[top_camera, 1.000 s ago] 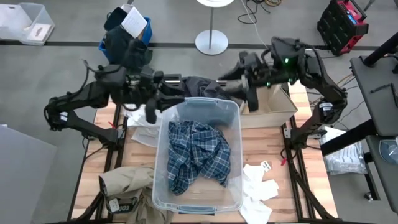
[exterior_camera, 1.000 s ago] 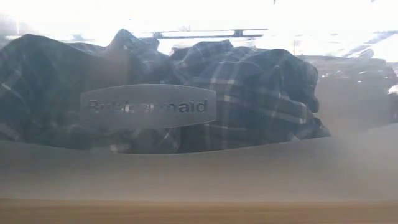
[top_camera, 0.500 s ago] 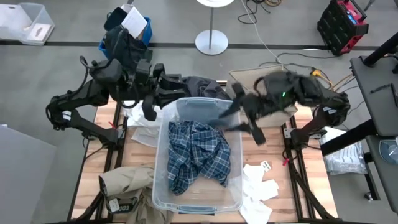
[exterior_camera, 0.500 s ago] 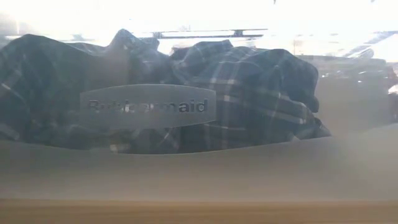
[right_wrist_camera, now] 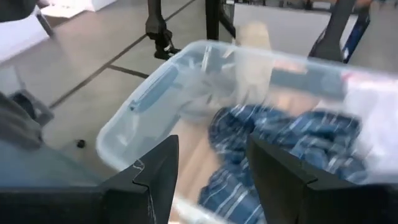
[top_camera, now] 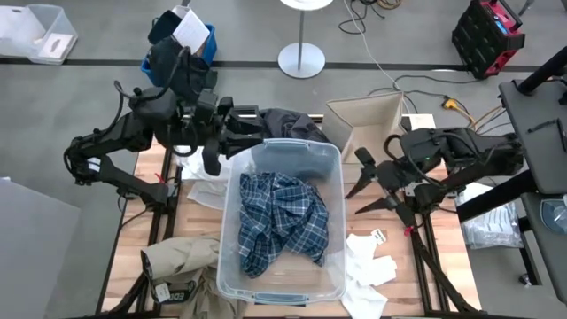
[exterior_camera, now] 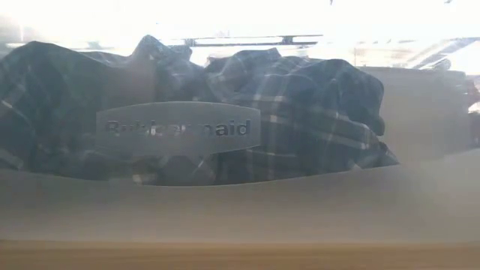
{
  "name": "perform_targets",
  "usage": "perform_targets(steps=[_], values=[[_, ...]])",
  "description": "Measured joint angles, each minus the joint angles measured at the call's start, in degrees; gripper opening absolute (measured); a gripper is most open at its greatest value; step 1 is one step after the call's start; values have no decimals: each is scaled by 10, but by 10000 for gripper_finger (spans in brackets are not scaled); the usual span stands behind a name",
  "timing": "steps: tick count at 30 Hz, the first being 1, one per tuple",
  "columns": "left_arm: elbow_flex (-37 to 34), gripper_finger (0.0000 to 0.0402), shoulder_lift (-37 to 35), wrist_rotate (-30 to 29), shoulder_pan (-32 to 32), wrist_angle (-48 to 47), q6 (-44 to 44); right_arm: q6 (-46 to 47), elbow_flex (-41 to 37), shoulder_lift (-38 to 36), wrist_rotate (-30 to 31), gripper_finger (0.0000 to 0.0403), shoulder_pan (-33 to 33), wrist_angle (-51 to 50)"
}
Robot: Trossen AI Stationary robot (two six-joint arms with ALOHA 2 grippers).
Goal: Sort clothes
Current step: Put the brown shorts into the transparent bin
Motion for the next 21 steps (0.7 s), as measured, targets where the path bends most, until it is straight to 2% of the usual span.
perform_targets(steps=[4,8,14,21], values=[[0,151,0,-6,0,28,-38,22,-57,-45,-7,179,12,-8],[0,151,3,-6,0,58,-52,32,-80,-92,0,173,12,-6],[0,151,3,-3,0,57,-51,58,-81,-151,112,167,12,-26],[0,151,3,5,-4,54,-74,132,-81,-187,148,180,12,-95]])
